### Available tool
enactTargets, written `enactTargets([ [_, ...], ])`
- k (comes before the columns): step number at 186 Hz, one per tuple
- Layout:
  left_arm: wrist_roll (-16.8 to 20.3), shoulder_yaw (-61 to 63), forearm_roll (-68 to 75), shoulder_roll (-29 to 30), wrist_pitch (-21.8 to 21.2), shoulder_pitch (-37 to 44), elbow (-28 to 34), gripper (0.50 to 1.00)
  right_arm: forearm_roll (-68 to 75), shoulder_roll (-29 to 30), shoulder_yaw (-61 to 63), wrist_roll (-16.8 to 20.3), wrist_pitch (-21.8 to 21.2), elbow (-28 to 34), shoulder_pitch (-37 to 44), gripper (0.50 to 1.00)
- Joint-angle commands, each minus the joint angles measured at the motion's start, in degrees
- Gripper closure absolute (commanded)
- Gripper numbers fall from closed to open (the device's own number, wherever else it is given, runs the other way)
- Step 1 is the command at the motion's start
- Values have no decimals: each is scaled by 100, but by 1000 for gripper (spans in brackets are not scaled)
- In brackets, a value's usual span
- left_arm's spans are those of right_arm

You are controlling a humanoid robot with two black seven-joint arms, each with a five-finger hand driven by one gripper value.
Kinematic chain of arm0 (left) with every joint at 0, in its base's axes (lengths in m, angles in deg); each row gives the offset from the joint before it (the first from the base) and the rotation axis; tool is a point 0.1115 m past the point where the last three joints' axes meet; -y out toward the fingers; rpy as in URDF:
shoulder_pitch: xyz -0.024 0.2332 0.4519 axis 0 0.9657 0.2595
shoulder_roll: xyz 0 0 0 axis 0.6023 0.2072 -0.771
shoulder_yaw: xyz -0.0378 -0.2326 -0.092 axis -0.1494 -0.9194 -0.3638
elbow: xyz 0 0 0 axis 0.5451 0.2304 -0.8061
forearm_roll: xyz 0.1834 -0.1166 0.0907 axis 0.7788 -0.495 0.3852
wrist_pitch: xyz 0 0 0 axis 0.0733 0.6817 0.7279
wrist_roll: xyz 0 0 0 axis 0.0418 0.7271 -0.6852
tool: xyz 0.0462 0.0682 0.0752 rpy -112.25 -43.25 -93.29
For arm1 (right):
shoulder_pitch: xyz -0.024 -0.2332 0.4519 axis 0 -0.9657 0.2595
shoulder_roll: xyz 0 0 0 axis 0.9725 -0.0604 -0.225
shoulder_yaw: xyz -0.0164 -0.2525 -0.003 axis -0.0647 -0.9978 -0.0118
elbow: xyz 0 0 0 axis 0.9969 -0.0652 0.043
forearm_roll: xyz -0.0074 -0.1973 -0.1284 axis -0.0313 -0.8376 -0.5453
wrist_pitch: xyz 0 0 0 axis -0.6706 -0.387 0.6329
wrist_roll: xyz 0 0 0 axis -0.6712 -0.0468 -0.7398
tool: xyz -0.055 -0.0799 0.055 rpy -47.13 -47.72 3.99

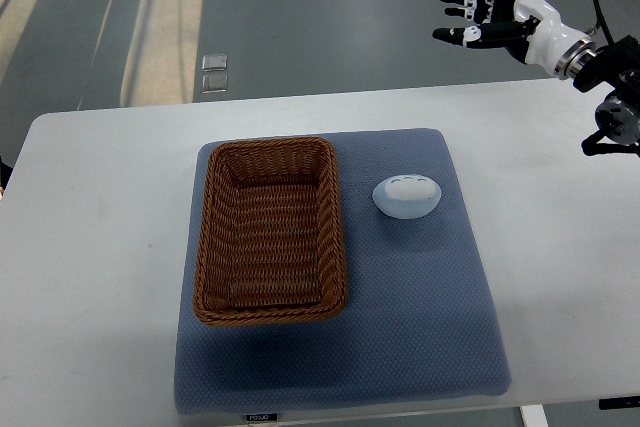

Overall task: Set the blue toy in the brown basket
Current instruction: 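Lift the right hand and swing it over the pale blue toy, then lower the right hand and close its fingers around the toy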

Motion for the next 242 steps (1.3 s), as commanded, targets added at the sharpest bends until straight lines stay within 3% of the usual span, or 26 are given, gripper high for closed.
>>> enactTargets([
  [1,-1,0,3,0,0,1,1,500,-1263,-6,-18,1,-513,121,198,589],
  [24,-1,0,-6,0,0,1,1,500,-2563,-93,-396,88,-882,341,540,589],
  [55,-1,0,3,0,0,1,1,500,-2889,-243,-1318,379,-1295,745,874,589],
  [74,-1,0,3,0,0,-7,1,500,-3179,-313,-1916,396,-1260,1132,954,591],
  [87,-1,0,3,0,0,1,1,500,-3416,-278,-2110,633,-1242,1290,954,593],
  [149,-1,0,3,0,0,1,1,500,-3899,-102,-2171,1293,-1154,1343,778,597],
  [242,-1,0,3,0,0,1,-8,500,-4058,153,-2224,1416,-908,1334,461,617],
])
